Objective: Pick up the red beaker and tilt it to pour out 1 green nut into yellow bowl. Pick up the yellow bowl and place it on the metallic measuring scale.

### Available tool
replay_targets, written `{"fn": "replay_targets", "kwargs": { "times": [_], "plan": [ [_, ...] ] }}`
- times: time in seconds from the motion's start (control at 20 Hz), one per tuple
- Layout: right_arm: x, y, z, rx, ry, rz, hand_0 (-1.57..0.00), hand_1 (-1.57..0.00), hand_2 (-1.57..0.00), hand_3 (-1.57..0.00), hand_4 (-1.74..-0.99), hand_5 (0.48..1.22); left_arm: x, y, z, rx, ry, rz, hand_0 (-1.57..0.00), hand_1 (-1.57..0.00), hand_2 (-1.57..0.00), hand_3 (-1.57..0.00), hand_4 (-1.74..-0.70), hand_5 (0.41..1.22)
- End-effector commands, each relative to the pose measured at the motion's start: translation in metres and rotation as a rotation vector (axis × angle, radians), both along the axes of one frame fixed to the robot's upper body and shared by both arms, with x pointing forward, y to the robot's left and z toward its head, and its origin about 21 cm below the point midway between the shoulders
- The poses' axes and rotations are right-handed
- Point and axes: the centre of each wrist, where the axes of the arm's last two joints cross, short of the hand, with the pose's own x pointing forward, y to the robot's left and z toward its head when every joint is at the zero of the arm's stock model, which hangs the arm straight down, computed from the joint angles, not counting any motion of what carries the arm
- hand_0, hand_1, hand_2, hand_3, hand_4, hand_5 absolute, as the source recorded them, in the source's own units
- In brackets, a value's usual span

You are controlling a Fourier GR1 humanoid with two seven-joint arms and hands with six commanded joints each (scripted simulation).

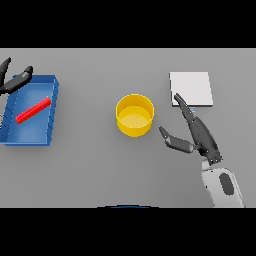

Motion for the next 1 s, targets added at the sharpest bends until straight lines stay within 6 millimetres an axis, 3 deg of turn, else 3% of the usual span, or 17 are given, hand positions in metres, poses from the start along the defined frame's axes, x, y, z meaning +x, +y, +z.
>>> {"fn": "replay_targets", "kwargs": {
  "times": [0.0, 0.25, 0.45, 0.95],
  "plan": [
    [0.006, -0.001, 0.003, -0.09, -0.001, 0.024, 0.0, 0.0, 0.0, 0.0, -1.103, 0.662, -0.002, -0.001, -0.002, -0.009, -0.008, -0.002, -0.02, -0.02, -0.02, -0.02, -0.8, 0.661],
    [0.034, 0.012, 0.026, -0.494, -0.076, 0.199, 0.0, 0.0, 0.0, 0.0, -1.142, 0.627, -0.001, -0.009, 0.0, -0.019, 0.005, 0.003, -0.01, -0.01, -0.01, -0.01, -0.81, 0.687],
    [0.053, 0.032, 0.034, -0.701, -0.148, 0.374, 0.0, 0.0, 0.0, 0.0, -1.162, 0.637, -0.003, -0.003, -0.001, -0.024, 0.008, -0.001, 0.0, 0.0, 0.0, 0.0, -0.81, 0.689],
    [0.087, 0.07, 0.029, -0.97, -0.126, 0.639, 0.0, 0.0, 0.0, 0.0, -1.157, 0.652, -0.006, 0.002, -0.002, -0.027, 0.007, -0.002, 0.0, 0.0, 0.0, 0.0, -0.81, 0.693]
  ]
}}
